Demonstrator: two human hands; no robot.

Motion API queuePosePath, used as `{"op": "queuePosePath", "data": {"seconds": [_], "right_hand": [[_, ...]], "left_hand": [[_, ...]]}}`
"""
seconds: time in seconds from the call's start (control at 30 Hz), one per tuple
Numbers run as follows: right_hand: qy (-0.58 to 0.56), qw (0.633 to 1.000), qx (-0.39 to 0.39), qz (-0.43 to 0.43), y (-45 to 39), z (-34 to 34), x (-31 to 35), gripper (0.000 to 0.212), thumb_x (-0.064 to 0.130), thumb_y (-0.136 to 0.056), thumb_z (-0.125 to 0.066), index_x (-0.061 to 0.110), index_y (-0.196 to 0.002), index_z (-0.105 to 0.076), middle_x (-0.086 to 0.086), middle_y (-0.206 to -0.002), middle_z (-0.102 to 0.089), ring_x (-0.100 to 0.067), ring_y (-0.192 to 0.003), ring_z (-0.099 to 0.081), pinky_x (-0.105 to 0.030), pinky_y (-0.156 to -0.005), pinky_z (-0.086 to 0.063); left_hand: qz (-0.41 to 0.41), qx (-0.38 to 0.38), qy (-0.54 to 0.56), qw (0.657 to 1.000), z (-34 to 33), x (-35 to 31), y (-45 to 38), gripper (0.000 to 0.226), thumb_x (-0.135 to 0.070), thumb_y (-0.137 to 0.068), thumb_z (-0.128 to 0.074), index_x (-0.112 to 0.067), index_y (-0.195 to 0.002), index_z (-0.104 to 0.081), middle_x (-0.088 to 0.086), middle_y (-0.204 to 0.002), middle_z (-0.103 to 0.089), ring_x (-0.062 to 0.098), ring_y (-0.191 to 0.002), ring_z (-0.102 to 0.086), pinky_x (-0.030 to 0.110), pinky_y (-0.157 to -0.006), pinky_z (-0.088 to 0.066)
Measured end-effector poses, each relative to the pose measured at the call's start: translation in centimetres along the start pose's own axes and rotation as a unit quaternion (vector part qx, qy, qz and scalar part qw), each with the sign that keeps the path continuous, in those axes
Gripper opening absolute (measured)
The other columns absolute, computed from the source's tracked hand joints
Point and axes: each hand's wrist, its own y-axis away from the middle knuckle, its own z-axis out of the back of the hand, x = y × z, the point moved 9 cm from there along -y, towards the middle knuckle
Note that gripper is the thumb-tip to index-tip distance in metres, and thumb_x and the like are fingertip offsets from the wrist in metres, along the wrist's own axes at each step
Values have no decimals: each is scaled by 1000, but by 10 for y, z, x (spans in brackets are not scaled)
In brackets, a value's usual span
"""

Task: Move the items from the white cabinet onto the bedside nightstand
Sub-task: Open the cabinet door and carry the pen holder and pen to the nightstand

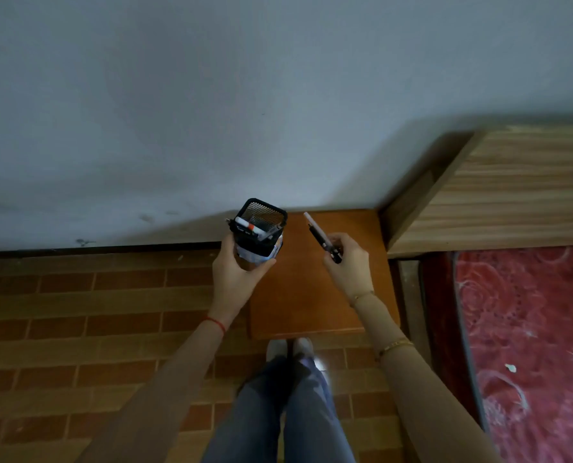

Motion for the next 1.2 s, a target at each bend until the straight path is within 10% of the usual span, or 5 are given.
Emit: {"op": "queuePosePath", "data": {"seconds": [0.37,0.5,0.73,1.2], "right_hand": [[23,998,60,-11,-158,-145,-132,29,2,-87,-58,15,-114,-60,-1,-104,-64,-6,-77,-58,-8,-55,-44],[31,997,62,19,-179,-180,-157,29,3,-87,-57,16,-113,-59,-1,-104,-64,-13,-84,-62,-28,-71,-58],[99,989,64,89,-189,-208,-163,34,5,-90,-56,10,-123,-54,-4,-114,-59,-16,-106,-53,-17,-87,-37],[225,959,12,172,-186,-213,-162,45,7,-82,-64,7,-126,-53,-10,-114,-55,-25,-99,-51,-35,-82,-46]], "left_hand": [[38,-24,21,999,-102,176,-110,78,-13,-69,-86,-23,-135,-47,-11,-129,-59,-1,-122,-53,18,-100,-48],[35,-42,28,998,-119,214,-123,79,-13,-69,-87,-17,-138,-48,-11,-130,-59,4,-125,-54,21,-102,-47],[41,-56,40,997,-132,244,-130,74,-12,-69,-88,-18,-132,-51,-8,-129,-60,5,-125,-54,24,-106,-46],[64,-29,-32,997,-137,260,-135,78,-32,-71,-85,-22,-137,-45,-13,-131,-54,-2,-125,-47,12,-105,-37]]}}
